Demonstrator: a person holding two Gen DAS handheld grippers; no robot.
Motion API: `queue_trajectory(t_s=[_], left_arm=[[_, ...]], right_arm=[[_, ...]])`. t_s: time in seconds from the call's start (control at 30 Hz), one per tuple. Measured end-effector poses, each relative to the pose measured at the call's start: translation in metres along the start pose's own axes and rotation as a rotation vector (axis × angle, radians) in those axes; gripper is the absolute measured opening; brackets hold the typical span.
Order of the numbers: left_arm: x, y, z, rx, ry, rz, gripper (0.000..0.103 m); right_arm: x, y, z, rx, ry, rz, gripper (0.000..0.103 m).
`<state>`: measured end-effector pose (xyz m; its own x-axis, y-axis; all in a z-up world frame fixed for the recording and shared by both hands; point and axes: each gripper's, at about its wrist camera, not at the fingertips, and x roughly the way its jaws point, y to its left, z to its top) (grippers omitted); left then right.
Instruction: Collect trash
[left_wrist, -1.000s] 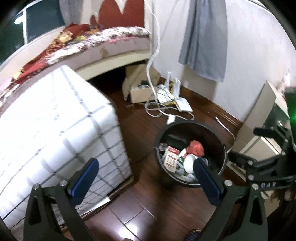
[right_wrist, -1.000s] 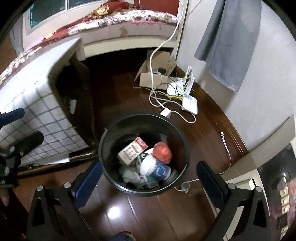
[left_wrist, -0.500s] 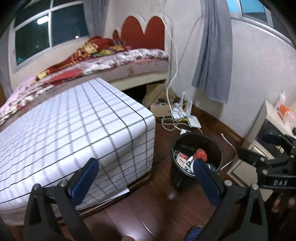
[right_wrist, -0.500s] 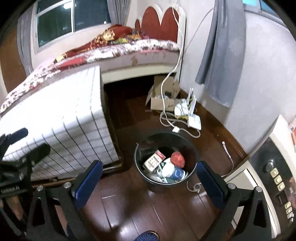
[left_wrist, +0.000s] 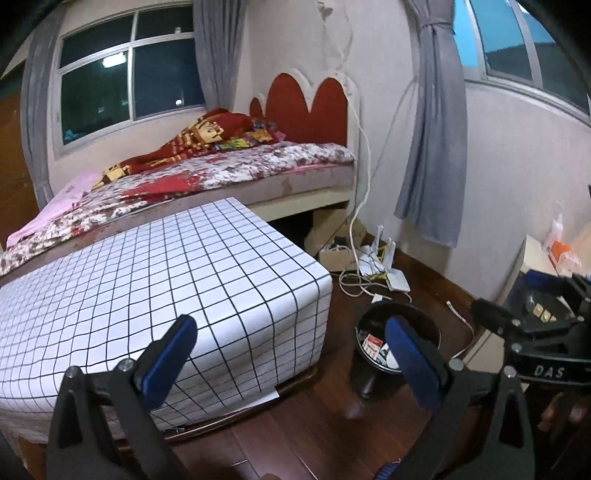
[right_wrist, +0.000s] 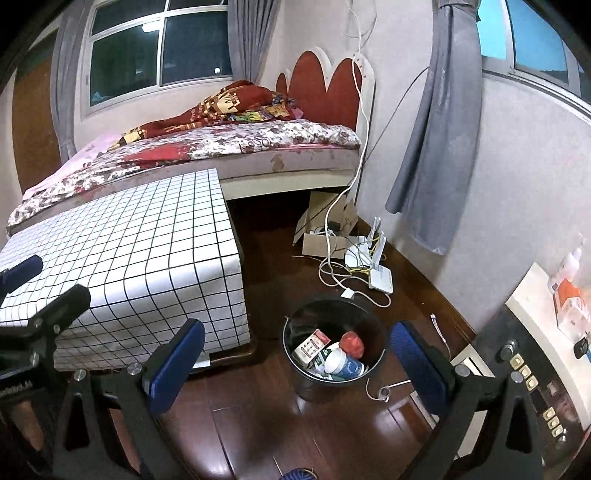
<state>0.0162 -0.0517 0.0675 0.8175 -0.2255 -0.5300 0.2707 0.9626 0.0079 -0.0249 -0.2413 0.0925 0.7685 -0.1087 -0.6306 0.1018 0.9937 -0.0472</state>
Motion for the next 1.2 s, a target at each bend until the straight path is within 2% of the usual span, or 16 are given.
queue_trajectory(t_s=[0.3,1.2], left_arm=[[0.0,0.008,0.003,-0.016,-0.011,0.016,0.102],[-0.005,0.001,0.007,0.009,-0.026,0.018,0.102]], right_arm=[[-0.005,0.01,0.005,-0.021,-0.019,0.014,0.102],[-0.013,-0.003,0.009,0.012,-0.034,0.023,0.102]])
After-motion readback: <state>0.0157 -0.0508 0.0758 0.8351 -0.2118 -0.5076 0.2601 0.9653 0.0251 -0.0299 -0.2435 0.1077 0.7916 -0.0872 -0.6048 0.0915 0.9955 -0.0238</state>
